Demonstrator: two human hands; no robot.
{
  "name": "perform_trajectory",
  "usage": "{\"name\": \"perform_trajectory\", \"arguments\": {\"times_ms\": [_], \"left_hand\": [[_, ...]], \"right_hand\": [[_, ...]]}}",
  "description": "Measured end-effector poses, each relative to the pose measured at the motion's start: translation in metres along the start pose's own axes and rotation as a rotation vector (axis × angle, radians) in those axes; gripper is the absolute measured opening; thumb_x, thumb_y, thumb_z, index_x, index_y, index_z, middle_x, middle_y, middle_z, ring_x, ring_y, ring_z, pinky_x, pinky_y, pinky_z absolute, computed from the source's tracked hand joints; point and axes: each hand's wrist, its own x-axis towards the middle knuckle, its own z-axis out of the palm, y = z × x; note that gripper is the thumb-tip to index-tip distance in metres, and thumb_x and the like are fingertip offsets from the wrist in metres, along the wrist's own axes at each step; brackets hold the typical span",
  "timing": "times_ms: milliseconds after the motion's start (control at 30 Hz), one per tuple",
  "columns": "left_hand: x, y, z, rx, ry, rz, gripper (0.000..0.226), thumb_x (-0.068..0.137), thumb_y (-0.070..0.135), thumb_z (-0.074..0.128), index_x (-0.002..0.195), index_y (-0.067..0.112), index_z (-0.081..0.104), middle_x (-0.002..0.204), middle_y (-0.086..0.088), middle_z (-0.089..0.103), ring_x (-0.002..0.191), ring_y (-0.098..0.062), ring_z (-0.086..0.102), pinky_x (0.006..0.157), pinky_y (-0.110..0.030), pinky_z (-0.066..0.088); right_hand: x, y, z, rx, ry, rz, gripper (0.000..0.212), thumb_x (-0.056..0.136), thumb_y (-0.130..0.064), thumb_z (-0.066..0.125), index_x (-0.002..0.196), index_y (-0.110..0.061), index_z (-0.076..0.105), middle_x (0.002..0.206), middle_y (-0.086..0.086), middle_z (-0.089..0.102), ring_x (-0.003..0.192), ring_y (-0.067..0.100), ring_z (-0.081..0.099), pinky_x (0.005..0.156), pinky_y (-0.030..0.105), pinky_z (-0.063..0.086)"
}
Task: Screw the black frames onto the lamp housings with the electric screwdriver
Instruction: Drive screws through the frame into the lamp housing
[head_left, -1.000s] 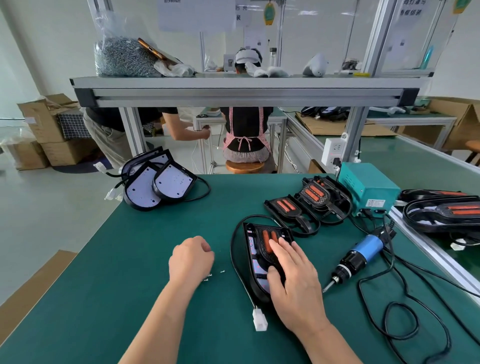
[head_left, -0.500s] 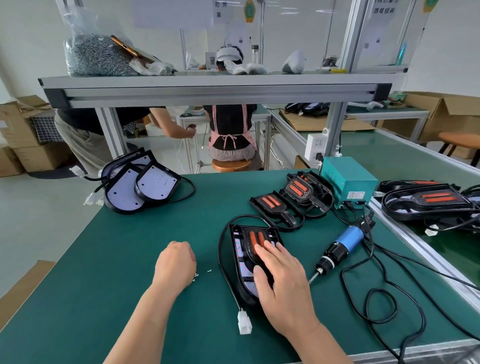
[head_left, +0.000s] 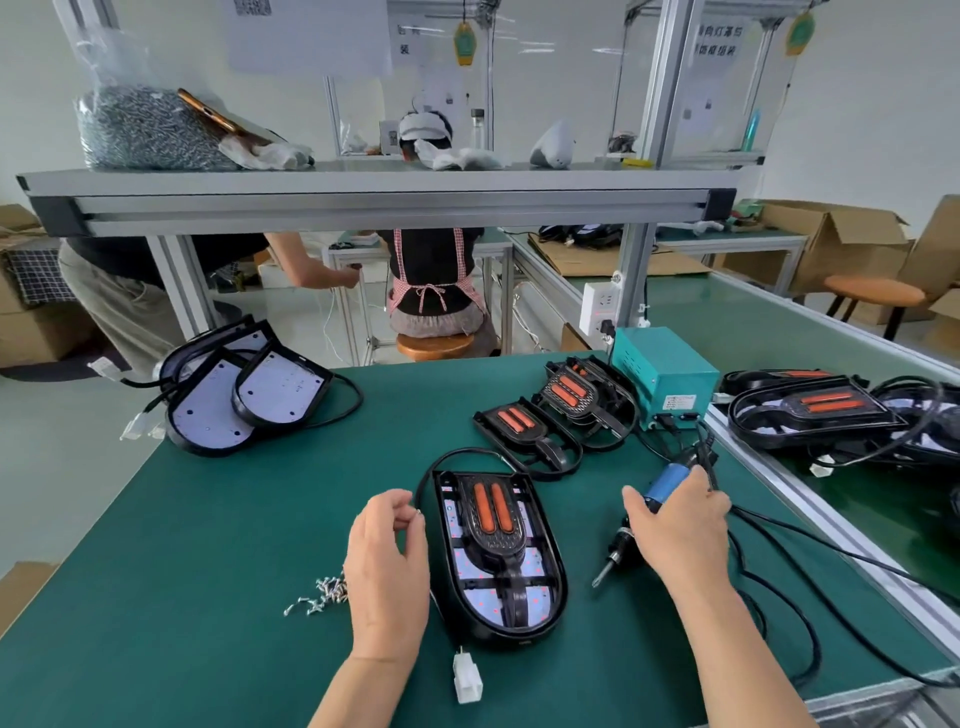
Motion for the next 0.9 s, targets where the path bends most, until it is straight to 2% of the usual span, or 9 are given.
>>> {"name": "perform_trajectory", "arguments": {"times_ms": [133,200,267,333,433,567,633,767,900], "left_hand": [[0.001,-0.005,0.002,0.04,0.0,0.049,0.017,0.087,-0.005,0.069,0.091,0.012,0.068,0.086,0.011,0.06,0.083,-0.019,0.06,0.079,-0.031,0.046],[0.001,-0.004,0.002,0.057,-0.008,0.066,0.013,0.089,-0.003,0.069,0.089,0.01,0.069,0.084,0.01,0.061,0.08,-0.02,0.059,0.076,-0.029,0.043],[0.0,-0.004,0.002,0.062,-0.012,0.063,0.012,0.09,-0.002,0.068,0.089,0.009,0.069,0.084,0.007,0.061,0.08,-0.021,0.057,0.075,-0.029,0.042],[0.001,-0.003,0.002,0.063,-0.013,0.044,0.011,0.092,-0.001,0.066,0.089,0.009,0.068,0.084,0.007,0.061,0.08,-0.02,0.056,0.075,-0.028,0.04],[0.001,-0.002,0.004,0.08,-0.018,0.056,0.01,0.093,0.0,0.065,0.089,0.009,0.066,0.083,0.007,0.059,0.08,-0.019,0.053,0.075,-0.03,0.04],[0.002,-0.002,0.003,0.107,-0.02,0.091,0.012,0.092,-0.003,0.065,0.087,0.008,0.065,0.081,0.007,0.058,0.079,-0.02,0.052,0.074,-0.03,0.039],[0.001,-0.002,0.003,0.112,-0.027,0.095,0.013,0.091,-0.005,0.065,0.087,0.008,0.065,0.082,0.007,0.057,0.079,-0.02,0.052,0.074,-0.03,0.039],[0.0,-0.001,0.002,0.109,-0.047,0.099,0.014,0.09,-0.007,0.065,0.089,0.007,0.067,0.083,0.006,0.059,0.079,-0.02,0.055,0.073,-0.028,0.041],[0.001,-0.001,0.002,0.108,-0.063,0.091,0.016,0.089,-0.008,0.065,0.09,0.007,0.069,0.085,0.006,0.061,0.081,-0.019,0.056,0.074,-0.026,0.042]], "right_hand": [[0.02,-0.006,-0.005,-0.045,-0.07,0.085,0.103,0.082,-0.046,0.078,0.151,-0.004,0.015,0.134,0.026,0.05,0.114,0.044,0.057,0.092,0.048,0.051],[0.021,-0.008,-0.005,-0.008,-0.032,0.1,0.086,0.077,-0.037,0.08,0.134,-0.006,0.024,0.114,0.021,0.059,0.093,0.039,0.061,0.076,0.045,0.053],[0.015,-0.006,-0.002,0.05,0.042,0.109,0.07,0.074,-0.032,0.08,0.115,-0.013,0.027,0.09,0.012,0.059,0.072,0.03,0.056,0.061,0.037,0.043],[0.008,0.0,0.003,0.16,0.103,0.122,0.065,0.073,-0.029,0.079,0.111,-0.014,0.029,0.077,0.005,0.056,0.068,0.028,0.054,0.063,0.037,0.042],[0.003,0.003,0.004,0.377,0.131,0.162,0.06,0.075,-0.026,0.076,0.12,-0.013,0.039,0.077,-0.001,0.055,0.07,0.02,0.056,0.061,0.034,0.041],[0.002,0.005,0.005,0.538,0.086,0.139,0.024,0.078,-0.028,0.072,0.094,-0.014,0.061,0.078,0.002,0.062,0.065,0.018,0.055,0.054,0.03,0.035],[0.001,0.005,0.005,0.604,0.053,0.118,0.021,0.079,-0.03,0.072,0.086,-0.014,0.06,0.076,0.005,0.06,0.063,0.022,0.053,0.056,0.033,0.038],[-0.002,-0.006,0.002,0.793,-0.053,0.134,0.027,0.087,-0.034,0.071,0.099,-0.016,0.055,0.086,0.004,0.059,0.073,0.022,0.055,0.066,0.035,0.042],[-0.005,-0.024,0.002,1.264,-0.273,0.177,0.016,0.094,-0.022,0.063,0.094,-0.015,0.048,0.068,0.004,0.055,0.055,0.016,0.054,0.052,0.025,0.046]]}}
